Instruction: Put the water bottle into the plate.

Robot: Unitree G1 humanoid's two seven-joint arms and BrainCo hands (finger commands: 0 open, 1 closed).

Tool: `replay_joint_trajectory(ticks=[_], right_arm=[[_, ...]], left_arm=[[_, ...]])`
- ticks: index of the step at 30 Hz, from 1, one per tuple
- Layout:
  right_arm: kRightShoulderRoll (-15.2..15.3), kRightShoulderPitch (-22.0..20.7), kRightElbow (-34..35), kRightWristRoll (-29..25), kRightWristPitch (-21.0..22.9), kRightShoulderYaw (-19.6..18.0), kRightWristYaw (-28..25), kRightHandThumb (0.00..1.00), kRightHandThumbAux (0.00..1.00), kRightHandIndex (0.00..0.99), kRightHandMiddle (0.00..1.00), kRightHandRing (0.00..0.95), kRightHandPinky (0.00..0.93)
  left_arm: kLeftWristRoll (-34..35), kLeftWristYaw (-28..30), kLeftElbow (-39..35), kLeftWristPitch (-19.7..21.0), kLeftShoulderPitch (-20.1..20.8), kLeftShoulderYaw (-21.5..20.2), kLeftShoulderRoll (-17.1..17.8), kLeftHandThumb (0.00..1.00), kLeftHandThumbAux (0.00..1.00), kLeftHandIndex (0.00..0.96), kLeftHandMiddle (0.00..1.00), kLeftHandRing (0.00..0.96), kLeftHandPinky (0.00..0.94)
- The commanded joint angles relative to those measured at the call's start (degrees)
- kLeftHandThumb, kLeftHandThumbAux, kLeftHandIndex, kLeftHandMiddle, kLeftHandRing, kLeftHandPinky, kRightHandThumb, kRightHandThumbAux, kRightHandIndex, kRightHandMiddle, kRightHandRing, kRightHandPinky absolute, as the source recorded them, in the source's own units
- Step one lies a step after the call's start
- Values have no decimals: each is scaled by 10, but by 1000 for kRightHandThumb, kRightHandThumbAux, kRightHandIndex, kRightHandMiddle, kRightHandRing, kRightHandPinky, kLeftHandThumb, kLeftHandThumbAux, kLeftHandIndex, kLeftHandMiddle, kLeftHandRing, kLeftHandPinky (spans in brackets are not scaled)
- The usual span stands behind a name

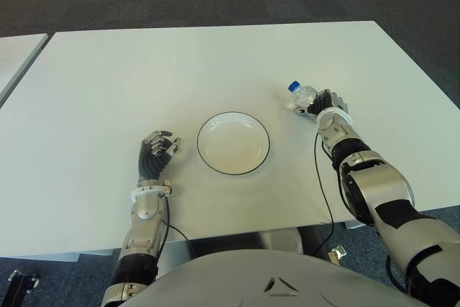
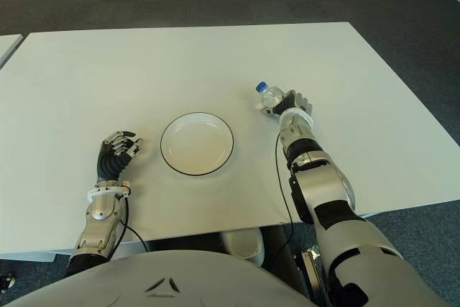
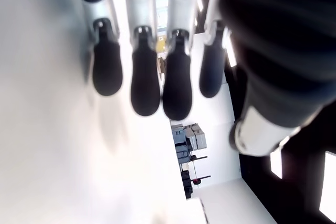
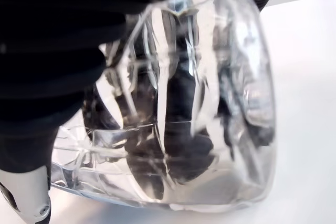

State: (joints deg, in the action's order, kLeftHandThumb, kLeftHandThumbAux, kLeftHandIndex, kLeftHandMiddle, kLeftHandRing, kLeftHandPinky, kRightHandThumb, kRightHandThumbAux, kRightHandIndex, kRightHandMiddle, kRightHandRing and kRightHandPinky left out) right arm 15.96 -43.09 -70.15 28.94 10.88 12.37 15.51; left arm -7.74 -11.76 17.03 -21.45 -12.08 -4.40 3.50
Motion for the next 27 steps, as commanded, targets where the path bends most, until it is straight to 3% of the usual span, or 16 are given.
replay_joint_trajectory(ticks=[1,7,16,20,27], right_arm=[[-27,65,-23,-32,-11,-9,-35,701,725,437,777,778,804],[-27,69,-13,-64,-43,-37,-34,699,726,439,801,800,828],[-49,80,34,-203,-118,-155,-54,698,727,438,828,828,854],[-58,92,43,-261,-166,-201,-92,698,727,438,852,854,878],[-71,100,54,-310,-235,-234,-138,699,726,438,885,889,896]], left_arm=[[1,-5,15,18,-4,-2,-6,705,716,433,636,617,601],[-5,-10,13,20,-6,-2,-6,705,715,433,634,616,600],[-3,-7,13,19,-7,-2,-4,705,716,433,634,620,608],[-3,-7,14,18,-6,-2,-4,706,716,433,638,623,608],[-2,-6,16,11,-7,-2,-4,705,716,433,646,632,620]])
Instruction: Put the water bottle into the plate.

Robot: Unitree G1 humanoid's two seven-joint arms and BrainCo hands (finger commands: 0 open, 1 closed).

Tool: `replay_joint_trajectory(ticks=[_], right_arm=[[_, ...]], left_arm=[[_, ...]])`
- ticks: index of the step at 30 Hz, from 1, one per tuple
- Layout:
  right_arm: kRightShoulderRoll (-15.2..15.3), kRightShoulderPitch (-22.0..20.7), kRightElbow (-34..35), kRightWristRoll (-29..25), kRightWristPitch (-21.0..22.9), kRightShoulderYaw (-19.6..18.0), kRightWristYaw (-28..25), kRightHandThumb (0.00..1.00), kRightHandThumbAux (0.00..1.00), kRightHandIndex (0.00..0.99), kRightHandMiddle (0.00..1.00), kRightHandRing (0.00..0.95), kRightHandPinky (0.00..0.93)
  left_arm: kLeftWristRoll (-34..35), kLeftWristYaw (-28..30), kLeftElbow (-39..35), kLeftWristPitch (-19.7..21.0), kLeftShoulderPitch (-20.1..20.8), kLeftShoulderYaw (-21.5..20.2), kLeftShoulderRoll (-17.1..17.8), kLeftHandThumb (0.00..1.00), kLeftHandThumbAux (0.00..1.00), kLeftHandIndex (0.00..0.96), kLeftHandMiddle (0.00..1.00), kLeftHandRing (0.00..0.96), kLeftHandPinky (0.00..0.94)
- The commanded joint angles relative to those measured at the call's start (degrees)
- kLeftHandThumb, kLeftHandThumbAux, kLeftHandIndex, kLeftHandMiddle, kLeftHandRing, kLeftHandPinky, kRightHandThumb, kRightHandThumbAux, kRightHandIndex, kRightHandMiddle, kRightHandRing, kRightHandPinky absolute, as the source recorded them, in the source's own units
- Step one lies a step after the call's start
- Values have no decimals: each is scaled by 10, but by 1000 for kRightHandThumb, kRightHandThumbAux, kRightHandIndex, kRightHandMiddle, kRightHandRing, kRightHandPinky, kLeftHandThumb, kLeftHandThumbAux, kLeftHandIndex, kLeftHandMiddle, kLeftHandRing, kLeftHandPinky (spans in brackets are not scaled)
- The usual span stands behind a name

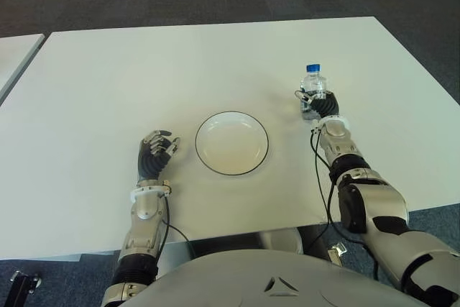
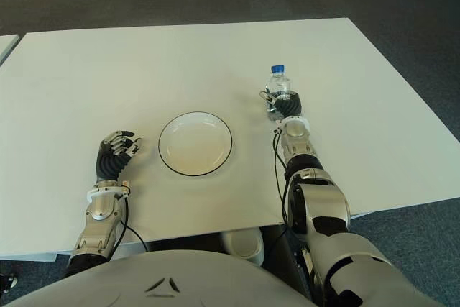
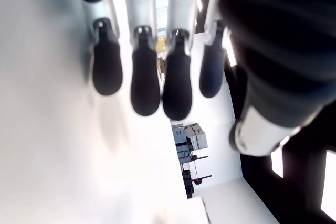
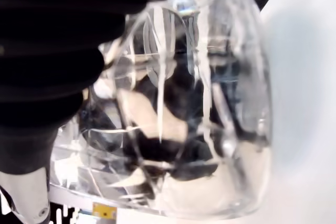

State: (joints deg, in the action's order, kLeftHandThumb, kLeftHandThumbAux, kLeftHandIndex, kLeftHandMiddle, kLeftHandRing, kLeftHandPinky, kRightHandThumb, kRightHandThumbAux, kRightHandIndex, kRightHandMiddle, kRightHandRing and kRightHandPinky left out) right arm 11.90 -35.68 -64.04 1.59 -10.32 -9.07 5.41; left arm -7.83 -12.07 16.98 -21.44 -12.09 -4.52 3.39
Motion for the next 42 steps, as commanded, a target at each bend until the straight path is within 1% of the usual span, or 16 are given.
replay_joint_trajectory(ticks=[1,4,8,10,15,17,20,22,24,26,29,33,35,38,42], right_arm=[[-32,28,-5,-42,-37,-23,-46,699,726,438,889,893,898],[-33,30,-2,-52,-66,-27,-68,699,726,438,898,902,901],[-34,34,8,-59,-88,-30,-85,699,726,438,902,908,899],[-40,40,37,-61,-93,-28,-92,699,726,438,903,909,897],[-71,94,198,-63,-70,-4,-100,699,727,438,901,908,892],[-79,112,244,-65,-59,4,-105,700,726,438,898,906,891],[-85,133,289,-68,-52,13,-118,701,725,439,894,901,888],[-89,148,319,-69,-56,20,-130,702,724,439,892,899,887],[-94,164,356,-65,-57,32,-134,702,723,439,890,899,893],[-96,173,376,-63,-52,36,-135,703,723,439,889,899,896],[-98,190,422,-55,-56,56,-146,704,721,440,890,901,901],[-91,199,439,-49,-72,71,-164,705,719,440,891,903,901],[-85,202,443,-40,-93,84,-177,706,719,440,889,902,895],[-82,206,449,-32,-102,93,-179,706,718,441,888,900,888],[-77,232,489,18,-110,123,-163,705,718,440,888,898,885]], left_arm=[[-2,-3,17,11,-7,-1,-3,705,716,433,647,636,625],[-4,-5,19,10,-6,-1,-2,705,716,433,644,631,616],[-4,-4,18,7,-8,0,-2,705,716,433,641,629,613],[-3,-3,17,6,-9,0,-2,705,716,433,639,627,610],[-4,-3,13,9,-10,0,-2,705,717,433,638,625,612],[-4,-3,11,10,-12,1,-3,705,717,433,641,627,615],[-1,-1,9,11,-13,1,-4,705,717,433,645,631,619],[1,0,7,11,-14,1,-5,705,717,433,648,633,621],[2,0,6,10,-15,1,-6,705,716,433,652,635,622],[1,0,5,10,-15,1,-6,705,716,433,654,637,624],[-2,-3,4,10,-15,2,-7,705,716,433,657,640,624],[-9,-7,5,11,-15,4,-7,705,716,433,652,638,614],[-11,-8,5,13,-14,4,-6,705,716,433,646,636,612],[-10,-7,4,15,-14,4,-7,705,716,433,640,633,610],[-3,-2,0,23,-16,1,-8,705,716,433,634,627,606]])
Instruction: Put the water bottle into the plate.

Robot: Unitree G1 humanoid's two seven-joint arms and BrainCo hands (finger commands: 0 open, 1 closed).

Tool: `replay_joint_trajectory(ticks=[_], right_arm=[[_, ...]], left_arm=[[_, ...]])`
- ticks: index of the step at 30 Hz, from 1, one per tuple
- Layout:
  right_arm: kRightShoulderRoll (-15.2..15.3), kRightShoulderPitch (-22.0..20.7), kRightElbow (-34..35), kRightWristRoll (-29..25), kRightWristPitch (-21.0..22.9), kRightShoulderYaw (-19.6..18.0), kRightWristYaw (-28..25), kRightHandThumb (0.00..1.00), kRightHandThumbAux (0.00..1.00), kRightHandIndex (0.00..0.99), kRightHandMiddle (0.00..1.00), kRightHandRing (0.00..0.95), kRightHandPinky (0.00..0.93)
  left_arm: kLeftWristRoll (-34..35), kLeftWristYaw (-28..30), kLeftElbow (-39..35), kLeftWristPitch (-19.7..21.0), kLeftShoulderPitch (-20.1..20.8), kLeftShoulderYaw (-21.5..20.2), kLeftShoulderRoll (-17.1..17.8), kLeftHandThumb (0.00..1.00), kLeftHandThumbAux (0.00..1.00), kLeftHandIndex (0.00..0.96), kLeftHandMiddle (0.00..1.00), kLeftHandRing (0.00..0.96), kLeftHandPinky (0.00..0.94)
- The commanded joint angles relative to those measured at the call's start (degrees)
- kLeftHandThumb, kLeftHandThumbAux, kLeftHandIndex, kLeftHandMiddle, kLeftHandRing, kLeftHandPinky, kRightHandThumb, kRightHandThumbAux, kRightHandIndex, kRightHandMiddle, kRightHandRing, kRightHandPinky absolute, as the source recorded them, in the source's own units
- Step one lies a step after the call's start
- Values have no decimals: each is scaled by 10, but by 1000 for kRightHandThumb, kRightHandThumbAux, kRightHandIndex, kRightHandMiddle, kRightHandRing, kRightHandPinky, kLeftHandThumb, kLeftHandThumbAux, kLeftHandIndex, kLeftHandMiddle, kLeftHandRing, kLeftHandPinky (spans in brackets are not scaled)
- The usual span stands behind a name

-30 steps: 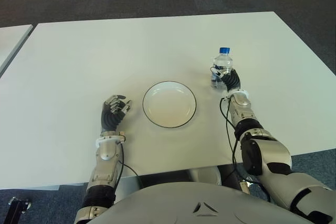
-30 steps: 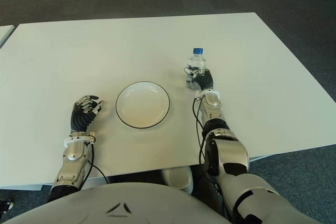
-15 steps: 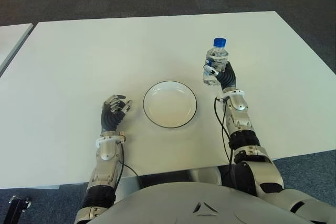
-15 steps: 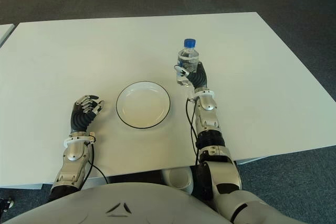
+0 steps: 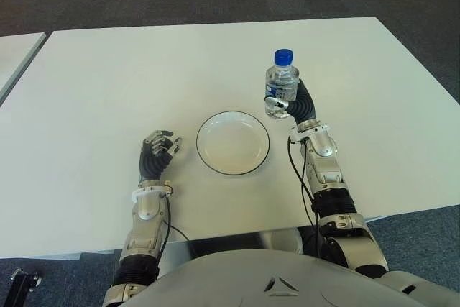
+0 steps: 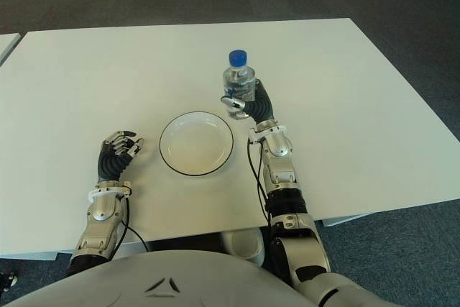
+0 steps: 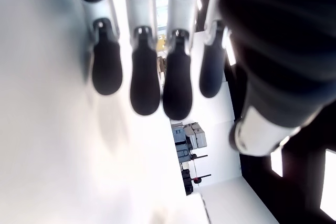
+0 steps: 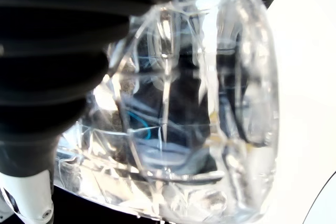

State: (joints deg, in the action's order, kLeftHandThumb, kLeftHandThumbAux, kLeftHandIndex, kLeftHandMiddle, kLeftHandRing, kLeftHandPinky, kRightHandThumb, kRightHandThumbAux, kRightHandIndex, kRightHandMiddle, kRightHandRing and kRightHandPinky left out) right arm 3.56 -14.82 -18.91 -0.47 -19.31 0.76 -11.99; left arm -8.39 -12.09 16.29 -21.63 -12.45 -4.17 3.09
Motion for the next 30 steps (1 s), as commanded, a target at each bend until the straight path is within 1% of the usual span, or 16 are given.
replay_joint_trajectory(ticks=[1,4,6,8,10,12,17,20,23,26,30], right_arm=[[8,27,45,47,-19,29,13,705,718,440,888,897,885],[13,37,67,71,-16,44,19,704,719,440,888,896,883],[14,40,75,77,-13,48,21,703,719,440,889,895,883],[21,42,80,97,-17,56,26,703,719,440,890,895,883],[31,44,87,128,-22,69,32,703,720,440,890,895,882],[35,45,92,143,-23,76,35,704,720,440,890,893,876],[57,48,111,178,-12,100,24,704,720,440,889,890,873],[81,49,114,220,-15,130,12,704,721,439,889,889,875],[93,49,114,241,-15,149,8,703,721,439,889,888,877],[108,48,118,272,-8,174,-2,703,722,439,890,888,881],[120,45,127,294,8,190,-15,702,722,439,891,888,882]], left_arm=[[4,-1,5,27,-12,-2,-6,705,716,433,634,626,605],[8,0,1,31,-14,-3,-8,705,717,433,634,623,603],[9,0,-1,32,-15,-3,-9,705,716,432,637,622,604],[9,0,-2,33,-15,-3,-9,705,716,432,638,622,606],[8,-1,-2,33,-15,-3,-9,705,716,432,640,623,608],[8,-1,-3,33,-16,-3,-9,705,716,432,641,625,612],[9,1,-3,33,-16,-3,-8,705,716,432,649,631,619],[5,-2,-2,32,-15,-2,-8,705,716,432,651,634,620],[5,-3,-2,32,-15,-2,-9,705,716,432,651,635,619],[2,-5,-1,30,-15,-1,-9,705,716,433,651,634,618],[-1,-6,1,28,-15,-1,-8,705,716,433,647,634,616]])
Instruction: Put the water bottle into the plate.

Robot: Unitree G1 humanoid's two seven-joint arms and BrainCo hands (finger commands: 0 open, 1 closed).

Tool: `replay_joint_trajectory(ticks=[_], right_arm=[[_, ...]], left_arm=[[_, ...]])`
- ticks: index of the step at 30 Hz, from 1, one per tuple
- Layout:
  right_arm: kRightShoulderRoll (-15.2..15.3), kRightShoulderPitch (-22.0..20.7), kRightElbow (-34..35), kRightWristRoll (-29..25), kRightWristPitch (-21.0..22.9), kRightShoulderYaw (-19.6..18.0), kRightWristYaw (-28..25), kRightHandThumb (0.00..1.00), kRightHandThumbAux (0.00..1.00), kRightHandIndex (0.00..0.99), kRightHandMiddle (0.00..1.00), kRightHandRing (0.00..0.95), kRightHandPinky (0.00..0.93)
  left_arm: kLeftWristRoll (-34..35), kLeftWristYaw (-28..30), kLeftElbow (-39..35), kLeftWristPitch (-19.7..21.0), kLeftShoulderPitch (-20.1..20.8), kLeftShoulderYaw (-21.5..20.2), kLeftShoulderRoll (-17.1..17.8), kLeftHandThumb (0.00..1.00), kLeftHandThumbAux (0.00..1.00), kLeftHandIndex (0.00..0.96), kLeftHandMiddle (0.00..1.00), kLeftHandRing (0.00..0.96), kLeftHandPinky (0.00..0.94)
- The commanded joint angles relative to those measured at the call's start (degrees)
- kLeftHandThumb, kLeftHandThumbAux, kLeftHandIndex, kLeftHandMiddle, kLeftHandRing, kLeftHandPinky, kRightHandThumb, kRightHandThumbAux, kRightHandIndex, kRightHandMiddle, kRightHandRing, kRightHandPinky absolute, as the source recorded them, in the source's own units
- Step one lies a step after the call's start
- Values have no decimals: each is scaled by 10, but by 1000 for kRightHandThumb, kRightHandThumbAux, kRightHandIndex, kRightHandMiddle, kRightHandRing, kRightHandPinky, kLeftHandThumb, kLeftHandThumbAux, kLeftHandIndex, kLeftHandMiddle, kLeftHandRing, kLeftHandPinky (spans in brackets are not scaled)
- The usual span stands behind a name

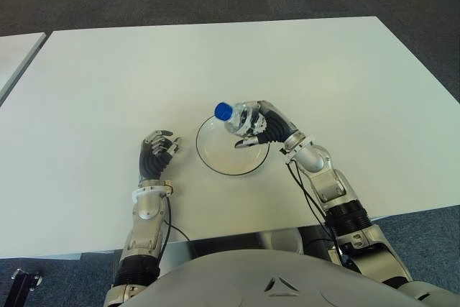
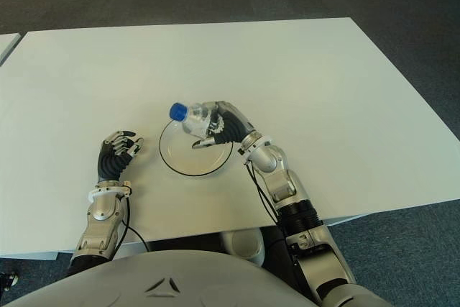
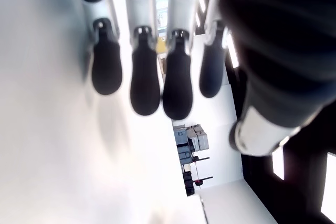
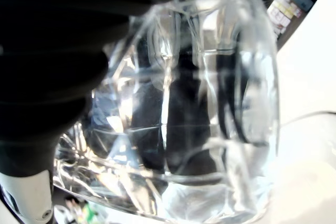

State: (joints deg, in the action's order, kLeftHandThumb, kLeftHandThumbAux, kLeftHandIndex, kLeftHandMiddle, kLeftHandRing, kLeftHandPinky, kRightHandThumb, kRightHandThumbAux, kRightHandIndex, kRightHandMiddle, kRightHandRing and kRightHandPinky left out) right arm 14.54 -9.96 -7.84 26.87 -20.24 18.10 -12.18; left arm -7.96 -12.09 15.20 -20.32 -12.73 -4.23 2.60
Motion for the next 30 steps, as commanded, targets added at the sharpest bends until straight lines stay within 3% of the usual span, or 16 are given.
replay_joint_trajectory(ticks=[1,11,18,28,30], right_arm=[[13,-4,19,28,23,21,-16,701,722,439,891,888,882],[24,-18,39,119,95,63,-34,699,724,439,883,879,869],[25,-29,37,151,130,82,-50,698,724,439,868,865,858],[31,-40,32,175,139,99,-48,698,725,439,877,873,886],[32,-41,30,178,138,102,-43,698,725,439,846,844,839]], left_arm=[[-5,-6,13,14,-12,0,-3,705,716,433,646,634,616],[-2,-5,17,8,-11,-2,-4,705,716,433,652,638,624],[-5,-4,19,6,-12,-1,0,706,716,433,655,644,633],[-15,-7,19,-3,-14,0,3,706,717,433,652,650,636],[-15,-5,18,0,-14,0,2,705,717,433,651,652,635]])
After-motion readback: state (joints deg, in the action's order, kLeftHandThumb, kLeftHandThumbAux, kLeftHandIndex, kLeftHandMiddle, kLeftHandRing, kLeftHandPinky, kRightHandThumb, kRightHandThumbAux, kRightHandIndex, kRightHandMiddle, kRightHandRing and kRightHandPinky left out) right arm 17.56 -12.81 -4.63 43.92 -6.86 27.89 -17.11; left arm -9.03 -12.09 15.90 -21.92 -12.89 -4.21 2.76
